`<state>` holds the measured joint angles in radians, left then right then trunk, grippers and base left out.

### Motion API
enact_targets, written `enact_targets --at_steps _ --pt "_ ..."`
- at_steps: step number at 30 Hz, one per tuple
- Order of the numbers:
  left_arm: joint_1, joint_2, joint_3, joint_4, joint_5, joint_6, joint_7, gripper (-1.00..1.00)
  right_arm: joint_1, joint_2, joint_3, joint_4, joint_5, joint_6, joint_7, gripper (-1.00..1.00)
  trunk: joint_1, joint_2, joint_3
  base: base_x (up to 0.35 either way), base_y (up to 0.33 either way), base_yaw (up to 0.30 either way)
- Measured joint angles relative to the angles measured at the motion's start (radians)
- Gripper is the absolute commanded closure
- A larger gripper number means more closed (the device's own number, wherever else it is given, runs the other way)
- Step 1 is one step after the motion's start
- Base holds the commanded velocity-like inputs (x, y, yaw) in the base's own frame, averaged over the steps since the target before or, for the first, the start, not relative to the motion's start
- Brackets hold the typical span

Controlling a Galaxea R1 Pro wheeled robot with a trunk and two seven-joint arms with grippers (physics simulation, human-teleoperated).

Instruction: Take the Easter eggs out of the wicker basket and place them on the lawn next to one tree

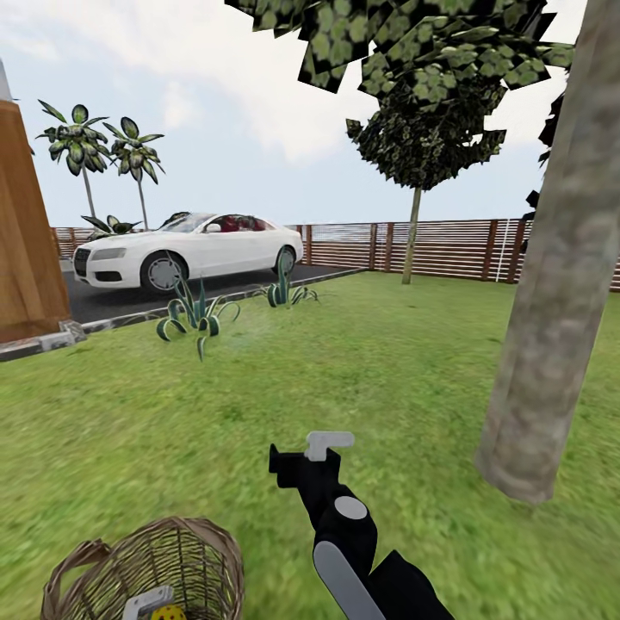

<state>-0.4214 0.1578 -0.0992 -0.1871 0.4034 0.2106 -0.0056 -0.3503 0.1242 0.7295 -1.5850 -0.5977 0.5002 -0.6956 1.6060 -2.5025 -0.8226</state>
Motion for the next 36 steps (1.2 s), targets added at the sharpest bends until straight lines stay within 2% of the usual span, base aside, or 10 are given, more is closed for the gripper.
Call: enact_targets --at_steps 6,10,15,36 --pt "0.0 0.0 0.0 0.0 0.0 0.0 0.001 -1.0 0.0 0.0 0.004 0.0 0.0 0.0 0.0 -1.0 0.0 0.0 0.0 0.007 -0.002 0.1" --pt "0.0 -0.001 0.0 0.0 0.0 -0.002 0.0 -1.0 0.0 0.0 0.028 0.0 0.0 0.0 -0.001 -1.0 0.0 0.0 0.0 0.001 0.0 0.116" --pt "0.0 -0.001 0.0 0.0 0.0 -0.003 0.0 -1.0 0.0 -0.001 0.037 0.0 0.0 0.0 -0.001 -1.0 0.0 0.0 0.0 0.014 0.0 0.032" --pt "0.0 0.0 0.0 -0.002 0.0 -0.006 -0.004 -1.0 0.0 -0.001 0.039 0.0 0.0 0.0 -0.002 -1.0 0.0 0.0 0.0 0.032 0.0 0.002"
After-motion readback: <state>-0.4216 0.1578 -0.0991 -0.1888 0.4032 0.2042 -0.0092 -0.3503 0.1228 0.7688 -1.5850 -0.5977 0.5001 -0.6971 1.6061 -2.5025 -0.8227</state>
